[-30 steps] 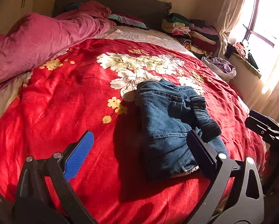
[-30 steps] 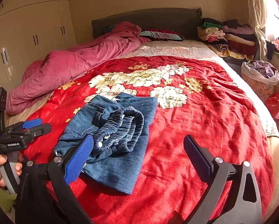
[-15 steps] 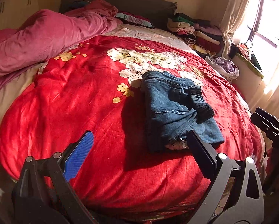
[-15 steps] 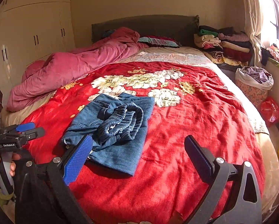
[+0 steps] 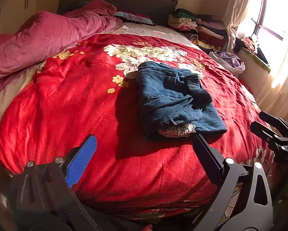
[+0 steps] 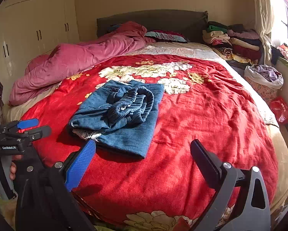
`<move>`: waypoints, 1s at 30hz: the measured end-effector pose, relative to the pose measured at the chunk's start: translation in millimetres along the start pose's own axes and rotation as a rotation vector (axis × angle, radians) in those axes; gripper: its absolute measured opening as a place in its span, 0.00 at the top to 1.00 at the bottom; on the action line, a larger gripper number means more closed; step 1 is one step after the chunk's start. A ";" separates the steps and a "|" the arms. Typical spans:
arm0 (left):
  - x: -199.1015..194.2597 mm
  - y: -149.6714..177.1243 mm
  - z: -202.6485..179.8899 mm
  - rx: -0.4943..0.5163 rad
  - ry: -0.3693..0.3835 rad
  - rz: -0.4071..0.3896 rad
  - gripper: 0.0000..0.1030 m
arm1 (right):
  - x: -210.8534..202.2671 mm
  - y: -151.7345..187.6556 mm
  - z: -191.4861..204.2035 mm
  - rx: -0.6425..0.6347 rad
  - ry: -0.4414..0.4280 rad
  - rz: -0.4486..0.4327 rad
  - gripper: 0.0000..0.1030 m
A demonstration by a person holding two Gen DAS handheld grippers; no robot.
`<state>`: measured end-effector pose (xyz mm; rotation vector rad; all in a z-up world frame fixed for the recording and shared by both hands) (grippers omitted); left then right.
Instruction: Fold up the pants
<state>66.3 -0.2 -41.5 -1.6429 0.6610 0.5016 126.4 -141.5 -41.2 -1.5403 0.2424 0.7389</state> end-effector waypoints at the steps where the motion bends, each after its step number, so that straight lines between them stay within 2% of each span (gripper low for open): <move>1: 0.6 0.4 0.6 -0.002 -0.002 0.001 0.09 | 1.0 2.4 0.5 0.003 0.000 0.004 0.05; 11: 7.0 8.0 0.0 -0.002 -0.005 0.022 0.09 | 14.4 19.0 8.9 -0.002 -0.005 0.048 0.05; 30: 5.7 6.3 6.8 -0.006 -0.018 0.019 0.09 | 13.3 15.1 7.1 0.006 -0.004 0.047 0.05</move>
Point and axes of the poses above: each gripper's, at about its wrist camera, not at the fingertips, and x roughly the way its jaws point, z to its left, y to its underside, the point moved 9 cm from there along x, roughly the way its jaws point, and after that the axes turned 2 degrees about -z, right-handed, at the moved point
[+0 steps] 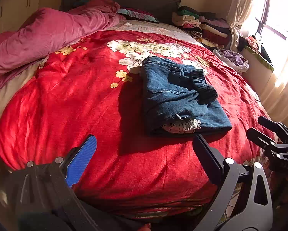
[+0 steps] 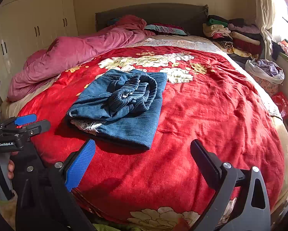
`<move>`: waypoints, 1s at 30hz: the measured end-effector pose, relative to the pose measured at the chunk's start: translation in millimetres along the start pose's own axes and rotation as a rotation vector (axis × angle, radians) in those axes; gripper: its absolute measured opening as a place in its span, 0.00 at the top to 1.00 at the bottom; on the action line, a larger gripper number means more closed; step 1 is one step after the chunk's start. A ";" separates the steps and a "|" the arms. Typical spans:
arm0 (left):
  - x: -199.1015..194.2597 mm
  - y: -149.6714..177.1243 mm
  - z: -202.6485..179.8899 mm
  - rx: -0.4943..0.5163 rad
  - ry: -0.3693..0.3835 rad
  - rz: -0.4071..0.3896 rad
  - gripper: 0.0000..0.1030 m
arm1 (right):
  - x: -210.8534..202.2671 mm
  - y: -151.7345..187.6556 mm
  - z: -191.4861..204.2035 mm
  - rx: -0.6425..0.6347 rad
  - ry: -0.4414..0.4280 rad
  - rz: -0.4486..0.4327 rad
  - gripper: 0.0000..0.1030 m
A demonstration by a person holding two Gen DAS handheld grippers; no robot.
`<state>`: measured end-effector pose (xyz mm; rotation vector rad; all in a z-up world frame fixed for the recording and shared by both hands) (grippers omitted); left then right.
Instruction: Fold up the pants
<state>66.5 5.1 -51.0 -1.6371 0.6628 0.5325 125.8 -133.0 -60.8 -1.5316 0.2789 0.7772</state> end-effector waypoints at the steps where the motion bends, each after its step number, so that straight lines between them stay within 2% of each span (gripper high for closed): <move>1: -0.4 -0.1 0.0 0.000 -0.001 -0.001 0.09 | 0.1 0.3 0.0 0.001 0.001 -0.002 0.05; 30: -3.6 -2.2 4.0 0.004 -0.023 -0.003 0.09 | -2.4 -1.8 -2.2 0.008 0.002 -0.004 0.04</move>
Point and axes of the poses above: each gripper's, at about its wrist camera, not at the fingertips, and x roughly the way its jaws point, z to its left, y to its underside, the point moved 9 cm from there along x, roughly the way its jaws point, and after that the axes turned 2 degrees about -z, right-handed, at the moved point
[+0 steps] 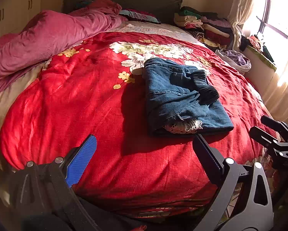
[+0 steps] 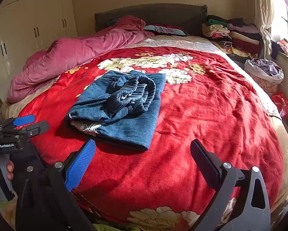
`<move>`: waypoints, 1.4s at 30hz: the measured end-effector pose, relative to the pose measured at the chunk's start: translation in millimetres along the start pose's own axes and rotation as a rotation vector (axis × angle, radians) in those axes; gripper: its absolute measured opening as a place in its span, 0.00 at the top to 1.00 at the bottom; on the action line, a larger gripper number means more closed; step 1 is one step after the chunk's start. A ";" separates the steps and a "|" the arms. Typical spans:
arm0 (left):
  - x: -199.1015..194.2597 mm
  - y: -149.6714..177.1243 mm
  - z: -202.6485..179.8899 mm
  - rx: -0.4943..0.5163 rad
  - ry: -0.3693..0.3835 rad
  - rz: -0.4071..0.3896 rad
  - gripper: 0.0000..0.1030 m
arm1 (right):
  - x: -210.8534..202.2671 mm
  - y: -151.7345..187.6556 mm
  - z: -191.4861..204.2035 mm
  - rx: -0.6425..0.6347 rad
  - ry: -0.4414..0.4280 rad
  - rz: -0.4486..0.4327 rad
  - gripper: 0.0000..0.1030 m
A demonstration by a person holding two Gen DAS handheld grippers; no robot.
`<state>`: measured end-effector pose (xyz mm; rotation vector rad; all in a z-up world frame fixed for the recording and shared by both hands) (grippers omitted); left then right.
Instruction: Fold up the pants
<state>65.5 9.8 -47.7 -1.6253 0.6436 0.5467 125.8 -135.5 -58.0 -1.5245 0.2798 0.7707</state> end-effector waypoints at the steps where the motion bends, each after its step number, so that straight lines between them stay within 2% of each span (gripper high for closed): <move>1: -0.2 0.1 -0.3 0.000 0.000 0.000 0.09 | 0.3 0.0 0.0 0.001 -0.001 0.001 0.04; 26: -4.4 -1.3 -0.7 0.005 -0.008 -0.007 0.09 | 1.9 -1.9 3.3 -0.007 0.006 0.007 0.04; 42: 1.0 4.3 6.4 0.007 -0.054 0.018 0.09 | 6.4 0.7 -0.5 -0.007 0.030 0.027 0.04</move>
Point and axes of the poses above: each gripper's, at about its wrist camera, not at the fingertips, and x roughly the way its jaws point, z to its left, y to its underside, the point moved 9 cm from there along x, roughly the way its jaws point, and after that the axes turned 2 degrees about -z, right-handed, at the moved point
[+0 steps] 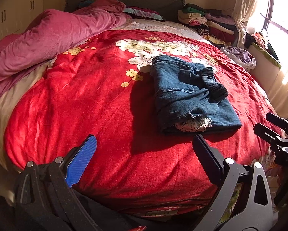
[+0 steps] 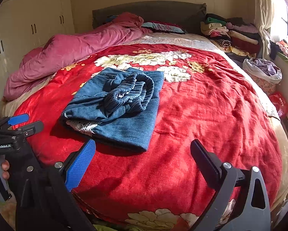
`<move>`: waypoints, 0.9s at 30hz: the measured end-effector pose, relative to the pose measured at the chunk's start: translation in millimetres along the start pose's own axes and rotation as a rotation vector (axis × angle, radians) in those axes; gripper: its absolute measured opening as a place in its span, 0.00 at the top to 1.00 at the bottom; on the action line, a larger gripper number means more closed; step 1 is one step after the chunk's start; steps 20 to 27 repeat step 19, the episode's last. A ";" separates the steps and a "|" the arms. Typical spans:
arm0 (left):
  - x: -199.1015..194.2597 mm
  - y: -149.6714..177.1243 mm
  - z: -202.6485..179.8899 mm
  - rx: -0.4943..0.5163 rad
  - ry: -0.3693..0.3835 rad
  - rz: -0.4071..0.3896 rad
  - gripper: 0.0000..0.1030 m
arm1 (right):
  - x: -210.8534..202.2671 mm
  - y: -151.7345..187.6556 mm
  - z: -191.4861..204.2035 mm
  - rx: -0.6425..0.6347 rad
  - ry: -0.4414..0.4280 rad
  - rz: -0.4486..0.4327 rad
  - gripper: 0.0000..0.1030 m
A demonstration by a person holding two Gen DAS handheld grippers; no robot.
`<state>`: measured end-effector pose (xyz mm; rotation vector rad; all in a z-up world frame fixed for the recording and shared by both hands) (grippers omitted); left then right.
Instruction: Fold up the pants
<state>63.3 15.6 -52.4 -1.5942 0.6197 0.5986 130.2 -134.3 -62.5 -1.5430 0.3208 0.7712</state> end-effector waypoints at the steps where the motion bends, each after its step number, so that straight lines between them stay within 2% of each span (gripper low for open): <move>1: 0.9 0.0 1.5 -0.003 0.000 0.003 0.09 | 1.1 0.4 -1.5 0.004 0.003 0.002 0.04; 4: 5.3 -1.0 8.4 -0.024 0.016 0.015 0.09 | 4.0 -0.1 -9.0 0.007 0.026 0.003 0.04; 7: 10.2 -13.3 28.5 -0.104 0.033 -0.006 0.09 | 7.5 -5.0 -28.9 0.034 0.063 -0.004 0.05; 10: 18.2 -40.9 66.6 -0.128 -0.062 -0.056 0.09 | 13.6 -13.5 -67.7 0.101 0.112 -0.011 0.05; 12: 33.5 -59.6 101.2 -0.150 -0.127 -0.047 0.09 | 20.5 -22.0 -104.4 0.142 0.170 -0.011 0.05; 16: 77.0 -90.3 181.0 -0.208 -0.275 0.038 0.09 | 42.2 -40.2 -193.1 0.220 0.294 0.010 0.05; 17: 89.3 -97.7 200.6 -0.223 -0.303 0.058 0.09 | 48.3 -45.0 -219.5 0.241 0.347 0.017 0.05; 19: 112.6 -106.6 233.2 -0.294 -0.296 0.108 0.09 | 66.9 -54.6 -266.5 0.287 0.397 0.033 0.05; 27: 112.6 -106.6 233.2 -0.294 -0.296 0.108 0.09 | 66.9 -54.6 -266.5 0.287 0.397 0.033 0.05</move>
Point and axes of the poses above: each gripper's, at about its wrist camera, not at the fingertips, and x roughly the way its jaws point, z to its left, y to its underside, the point moved 9 cm from there along x, roughly the way its jaws point, and after that the axes turned 2 degrees about -z, right-handed, at the moved point
